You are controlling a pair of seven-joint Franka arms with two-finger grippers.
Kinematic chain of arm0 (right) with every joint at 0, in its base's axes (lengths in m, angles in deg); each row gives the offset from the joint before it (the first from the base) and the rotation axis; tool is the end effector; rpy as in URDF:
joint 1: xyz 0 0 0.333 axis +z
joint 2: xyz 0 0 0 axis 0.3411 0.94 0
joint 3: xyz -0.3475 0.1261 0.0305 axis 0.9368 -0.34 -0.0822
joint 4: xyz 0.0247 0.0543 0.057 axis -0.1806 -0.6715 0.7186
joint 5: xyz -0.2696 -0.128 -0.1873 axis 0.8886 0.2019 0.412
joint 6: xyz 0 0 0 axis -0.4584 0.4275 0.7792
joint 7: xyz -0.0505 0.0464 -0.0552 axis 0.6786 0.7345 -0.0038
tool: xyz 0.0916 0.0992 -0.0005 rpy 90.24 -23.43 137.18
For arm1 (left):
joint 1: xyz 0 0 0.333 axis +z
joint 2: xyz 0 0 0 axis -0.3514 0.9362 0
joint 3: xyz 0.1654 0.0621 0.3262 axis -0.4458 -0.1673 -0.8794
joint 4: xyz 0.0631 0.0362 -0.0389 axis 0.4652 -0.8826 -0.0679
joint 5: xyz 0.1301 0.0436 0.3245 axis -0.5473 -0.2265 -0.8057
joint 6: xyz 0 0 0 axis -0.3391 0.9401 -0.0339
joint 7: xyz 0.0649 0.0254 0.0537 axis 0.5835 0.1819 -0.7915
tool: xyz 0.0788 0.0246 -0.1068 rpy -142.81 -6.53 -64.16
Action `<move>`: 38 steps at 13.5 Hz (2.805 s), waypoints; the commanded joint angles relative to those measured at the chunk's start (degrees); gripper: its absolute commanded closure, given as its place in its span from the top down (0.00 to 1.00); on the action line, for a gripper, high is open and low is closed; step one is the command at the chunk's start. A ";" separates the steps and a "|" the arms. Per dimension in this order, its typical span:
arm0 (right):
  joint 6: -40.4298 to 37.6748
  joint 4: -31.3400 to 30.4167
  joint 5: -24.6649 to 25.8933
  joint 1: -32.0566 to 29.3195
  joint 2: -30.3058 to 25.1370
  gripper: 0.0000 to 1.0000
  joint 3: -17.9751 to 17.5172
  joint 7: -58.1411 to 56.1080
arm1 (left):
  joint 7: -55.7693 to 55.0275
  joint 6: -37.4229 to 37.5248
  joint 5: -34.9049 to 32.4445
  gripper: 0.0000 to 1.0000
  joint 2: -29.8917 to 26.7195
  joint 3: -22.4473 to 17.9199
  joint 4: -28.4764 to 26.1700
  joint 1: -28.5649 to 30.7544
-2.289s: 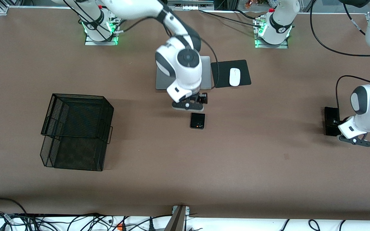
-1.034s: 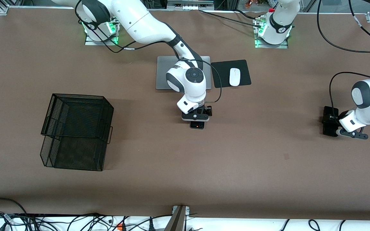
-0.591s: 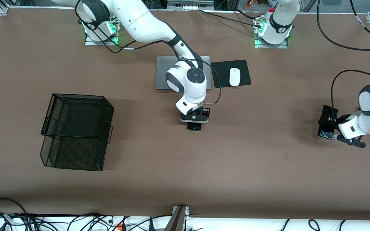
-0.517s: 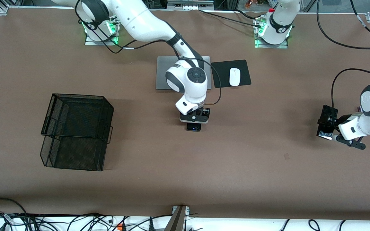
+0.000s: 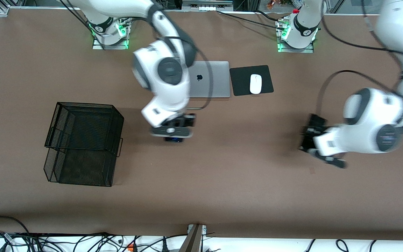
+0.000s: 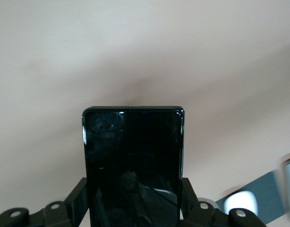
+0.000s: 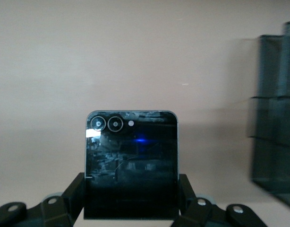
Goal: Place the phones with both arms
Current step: 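Carry the flip phone into the basket while the left gripper brings the tall phone, then release the flip phone in the basket while the left gripper sets down the tall phone, then grasp the tall phone with the right gripper while the left gripper grasps the white phone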
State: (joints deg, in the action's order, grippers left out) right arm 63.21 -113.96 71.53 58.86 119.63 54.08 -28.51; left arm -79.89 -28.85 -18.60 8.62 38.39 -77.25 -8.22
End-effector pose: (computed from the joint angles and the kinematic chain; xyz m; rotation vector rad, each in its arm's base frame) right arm 0.6024 0.3869 0.4500 3.0386 -0.0210 0.0912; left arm 0.6509 -0.1210 0.3498 2.9267 -0.5316 -0.4092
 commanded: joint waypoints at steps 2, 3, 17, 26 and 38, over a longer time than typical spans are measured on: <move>6.95 -27.10 -0.96 -3.40 -19.36 0.00 6.71 -16.98 | -17.47 -12.07 1.18 0.18 7.14 -0.75 1.18 -12.59; 9.76 -32.11 -0.96 -3.40 -22.45 0.00 10.13 -22.26 | -22.74 -16.64 1.18 0.18 8.55 -0.83 1.09 -15.40; 27.72 -48.60 -10.89 -8.06 -18.61 0.57 27.22 -47.19 | -44.18 13.09 -18.49 1.00 2.32 -3.82 -0.93 -5.11; 7.33 -24.54 -11.33 1.31 -16.25 1.00 22.66 -27.90 | 5.81 5.34 -25.80 1.00 2.59 -3.82 -1.28 31.90; 20.92 2.20 -11.07 17.59 17.05 1.00 5.86 -6.58 | 39.96 -29.60 -12.62 1.00 9.62 -2.77 -9.46 52.51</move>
State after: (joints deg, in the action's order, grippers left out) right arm 81.23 -115.64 60.79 74.99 131.82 59.64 -35.85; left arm -40.77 -58.50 -33.03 18.53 34.78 -86.59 43.96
